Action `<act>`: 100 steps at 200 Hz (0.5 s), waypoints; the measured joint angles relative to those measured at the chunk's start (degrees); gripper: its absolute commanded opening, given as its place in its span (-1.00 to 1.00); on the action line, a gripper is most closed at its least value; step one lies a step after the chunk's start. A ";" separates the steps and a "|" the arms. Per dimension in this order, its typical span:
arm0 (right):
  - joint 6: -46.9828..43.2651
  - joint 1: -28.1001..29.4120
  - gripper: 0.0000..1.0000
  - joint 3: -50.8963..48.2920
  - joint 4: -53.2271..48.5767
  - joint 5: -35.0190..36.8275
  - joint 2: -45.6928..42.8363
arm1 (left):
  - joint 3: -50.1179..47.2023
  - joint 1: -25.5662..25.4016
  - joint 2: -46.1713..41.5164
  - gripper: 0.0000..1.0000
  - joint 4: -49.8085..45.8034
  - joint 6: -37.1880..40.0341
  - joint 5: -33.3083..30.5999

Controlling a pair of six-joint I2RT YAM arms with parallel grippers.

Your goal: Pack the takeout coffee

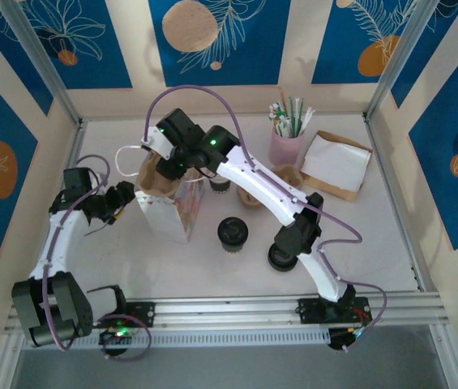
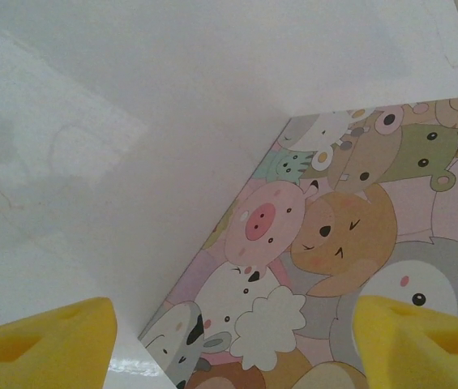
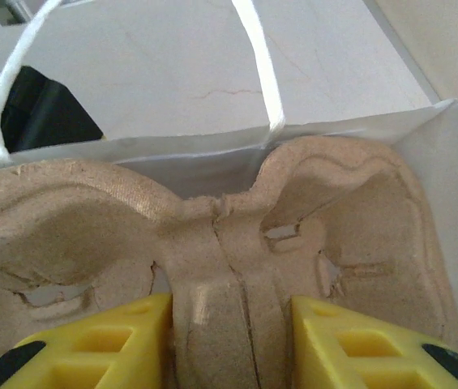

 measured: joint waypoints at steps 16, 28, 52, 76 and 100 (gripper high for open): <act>0.02 -0.22 -0.18 0.90 0.11 0.00 0.00 | 0.00 -0.35 0.39 0.54 0.15 0.02 -0.04; 0.04 -0.39 -0.18 1.44 0.11 0.00 0.00 | 0.00 -0.68 0.63 0.54 0.24 0.02 -0.04; 0.44 -0.87 -0.18 1.86 0.11 0.00 0.00 | 0.00 -1.38 1.25 0.54 0.48 0.02 -0.04; 1.01 -1.36 -0.18 1.92 0.11 0.00 0.00 | 0.02 -2.34 2.10 0.55 1.27 0.02 -0.17; 1.38 -1.68 -0.18 1.92 0.11 -0.02 0.00 | 0.02 -3.54 3.02 0.55 1.64 0.02 -0.26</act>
